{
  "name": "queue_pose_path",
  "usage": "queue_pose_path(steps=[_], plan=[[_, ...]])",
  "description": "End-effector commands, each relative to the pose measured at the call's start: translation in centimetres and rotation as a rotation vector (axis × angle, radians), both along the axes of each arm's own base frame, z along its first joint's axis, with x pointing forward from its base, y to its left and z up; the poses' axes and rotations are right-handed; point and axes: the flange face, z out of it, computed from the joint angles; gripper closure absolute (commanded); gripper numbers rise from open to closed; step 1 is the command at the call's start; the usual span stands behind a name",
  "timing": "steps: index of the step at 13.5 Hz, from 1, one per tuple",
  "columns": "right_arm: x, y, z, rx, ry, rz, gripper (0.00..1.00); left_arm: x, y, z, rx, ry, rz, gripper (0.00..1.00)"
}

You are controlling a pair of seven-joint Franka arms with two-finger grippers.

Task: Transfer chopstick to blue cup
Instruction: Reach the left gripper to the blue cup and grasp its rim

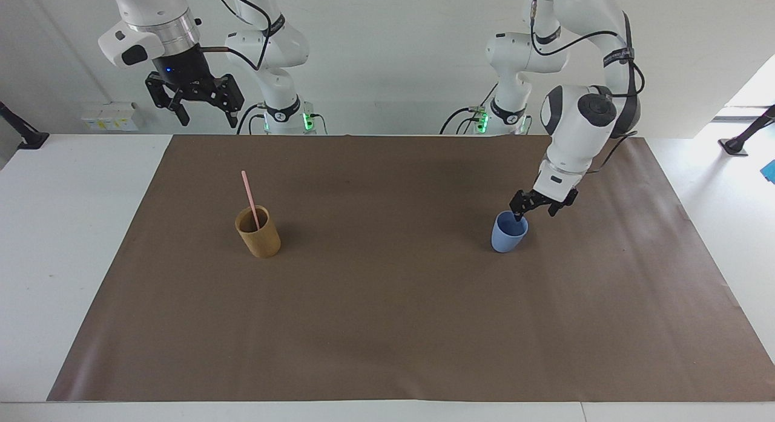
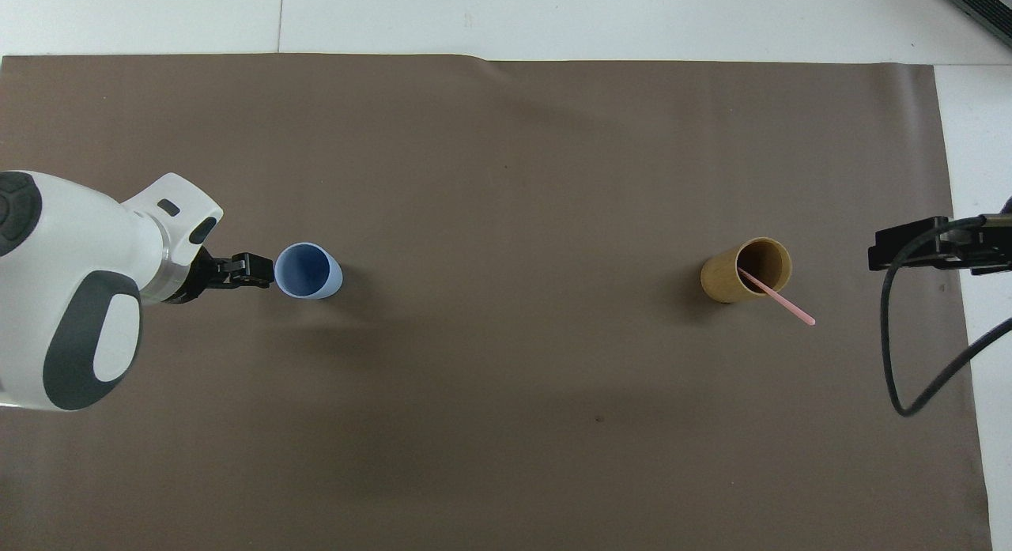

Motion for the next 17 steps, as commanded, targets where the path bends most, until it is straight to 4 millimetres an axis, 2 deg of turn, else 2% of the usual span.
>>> queue_pose_path(steps=[1, 3, 4, 5, 6, 7, 10, 14, 15, 16, 17], plan=[[-0.3, -0.4, 0.0, 0.006, 0.006, 0.006, 0.0, 0.3, 0.1, -0.1, -0.011, -0.045, 0.022, 0.0], [-0.2, -0.4, 0.0, 0.004, 0.004, 0.006, 0.0, 0.8, -1.0, -2.8, -0.007, -0.039, 0.012, 0.0], [-0.2, -0.4, 0.0, 0.006, 0.004, 0.006, 0.0, 0.8, -1.3, -2.9, -0.007, -0.041, 0.004, 0.0], [-0.2, -0.4, 0.0, 0.006, 0.004, 0.007, 0.0, 0.9, -1.2, -2.8, -0.006, -0.043, -0.006, 0.28], [-0.3, -0.3, 0.0, 0.004, 0.006, 0.007, 0.0, 1.0, -1.2, -2.7, -0.005, -0.041, -0.016, 0.73], [-0.2, -0.4, 0.0, 0.006, 0.004, 0.006, 0.0, 0.9, -1.2, -2.7, -0.005, -0.037, -0.016, 1.0], [-0.2, -0.4, 0.0, 0.006, 0.004, 0.006, 0.0, 1.5, -1.4, -2.2, 0.002, -0.05, -0.089, 1.0], [-0.2, -0.4, 0.0, 0.006, 0.004, 0.007, 0.0, 2.6, -1.6, -1.4, 0.007, -0.065, -0.101, 1.0], [-0.2, -0.4, 0.0, 0.006, 0.004, 0.006, 0.0, 2.9, -1.6, -0.4, 0.008, -0.061, -0.099, 1.0], [-0.2, -0.4, 0.0, 0.006, 0.004, 0.007, 0.0, 3.5, -2.0, 1.5, 0.01, -0.044, -0.098, 1.0], [-0.2, -0.4, 0.0, 0.006, 0.004, 0.006, 0.0, 3.8, -3.3, 3.5, 0.013, -0.021, -0.111, 1.0]])
